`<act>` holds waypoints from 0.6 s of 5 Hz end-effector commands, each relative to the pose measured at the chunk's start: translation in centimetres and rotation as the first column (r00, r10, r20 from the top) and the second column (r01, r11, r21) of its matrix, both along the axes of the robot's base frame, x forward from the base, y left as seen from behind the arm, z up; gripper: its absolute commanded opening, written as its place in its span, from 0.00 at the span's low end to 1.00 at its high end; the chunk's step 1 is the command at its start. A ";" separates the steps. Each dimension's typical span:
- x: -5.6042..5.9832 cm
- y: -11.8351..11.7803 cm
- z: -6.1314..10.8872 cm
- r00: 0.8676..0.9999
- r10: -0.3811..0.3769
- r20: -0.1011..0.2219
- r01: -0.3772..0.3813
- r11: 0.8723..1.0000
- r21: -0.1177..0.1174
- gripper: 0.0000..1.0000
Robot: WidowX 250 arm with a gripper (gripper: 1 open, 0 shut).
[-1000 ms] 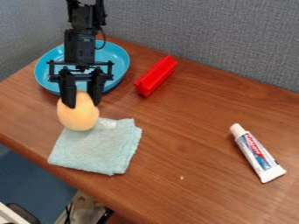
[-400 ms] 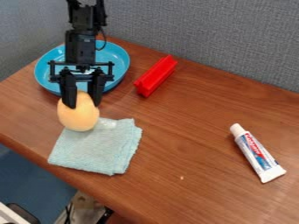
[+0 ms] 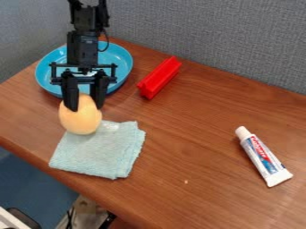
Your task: Put the yellow ball on the blue plate
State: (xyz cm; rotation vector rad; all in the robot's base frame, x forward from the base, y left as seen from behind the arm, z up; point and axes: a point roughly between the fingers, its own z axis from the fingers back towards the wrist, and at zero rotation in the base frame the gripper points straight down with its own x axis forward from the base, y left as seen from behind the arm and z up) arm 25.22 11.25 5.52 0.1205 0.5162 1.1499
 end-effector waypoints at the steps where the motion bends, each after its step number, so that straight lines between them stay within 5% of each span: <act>1: 0.5 0.3 0.6 0.999 0.000 0.033 0.000 1.000 -0.002 0.00; 3: 0.5 0.2 0.4 1.000 -0.003 0.031 0.003 1.000 -0.008 0.00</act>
